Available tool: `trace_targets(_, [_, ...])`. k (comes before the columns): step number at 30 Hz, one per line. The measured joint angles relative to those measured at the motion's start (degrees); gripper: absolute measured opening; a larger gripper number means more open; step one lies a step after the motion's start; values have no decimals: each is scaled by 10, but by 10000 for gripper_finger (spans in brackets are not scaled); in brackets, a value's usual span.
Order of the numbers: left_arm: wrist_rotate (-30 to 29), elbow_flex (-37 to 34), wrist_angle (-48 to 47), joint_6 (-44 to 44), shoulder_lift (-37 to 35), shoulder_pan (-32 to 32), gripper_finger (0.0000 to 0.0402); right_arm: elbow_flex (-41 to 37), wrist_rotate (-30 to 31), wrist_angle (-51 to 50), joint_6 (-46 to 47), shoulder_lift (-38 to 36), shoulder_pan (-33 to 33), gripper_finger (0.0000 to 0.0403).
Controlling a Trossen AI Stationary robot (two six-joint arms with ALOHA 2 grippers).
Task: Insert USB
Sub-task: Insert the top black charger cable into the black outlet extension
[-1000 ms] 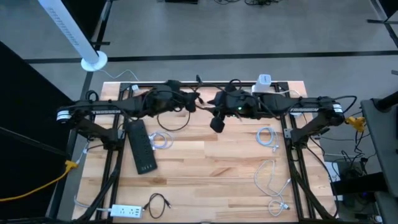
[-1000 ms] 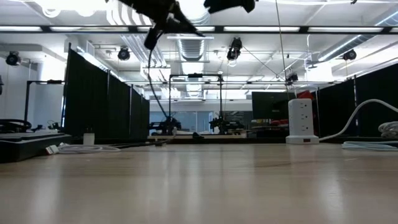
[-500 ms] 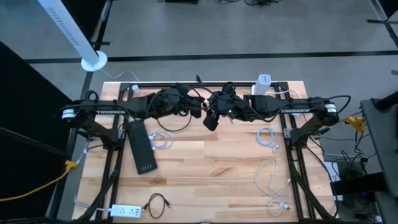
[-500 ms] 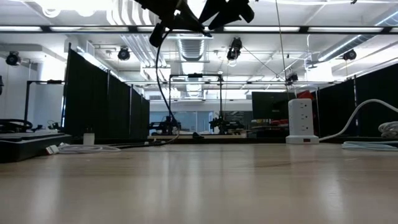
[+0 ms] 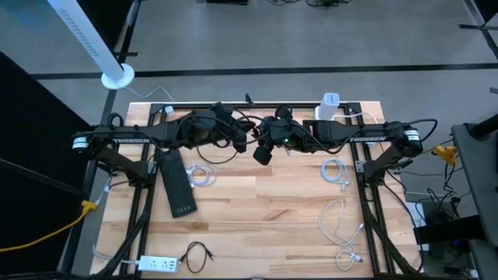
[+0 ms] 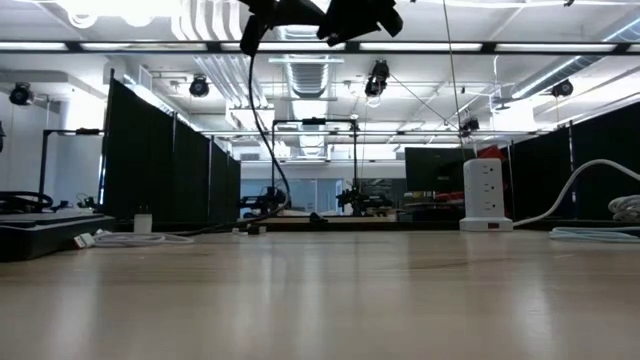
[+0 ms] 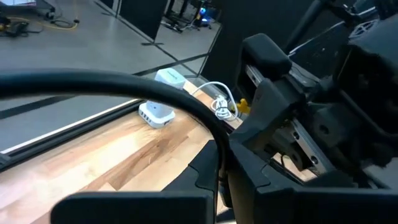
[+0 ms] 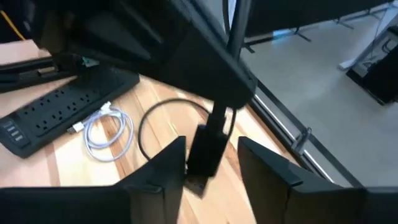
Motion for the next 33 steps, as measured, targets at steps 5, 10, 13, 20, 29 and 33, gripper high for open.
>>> trace_targets(5, [11,-2,-2,0,0,0,0,0,-23,-5,0,0,-4,28])
trace_targets(10, [16,-3,-1,9,0,0,0,0,-24,-5,6,0,-3,20])
trace_targets(13, [35,-3,-1,29,0,0,0,0,-27,-8,6,-1,-3,20])
trace_targets(20, [64,-3,-31,60,-16,0,8,-1,-69,-6,5,-15,-5,20])
trace_targets(29, [144,-3,-70,186,-65,0,39,0,-303,-1,-7,-43,-42,20])
trace_targets(33, [203,-3,-61,212,-70,0,49,0,-433,0,-5,-44,-66,20])
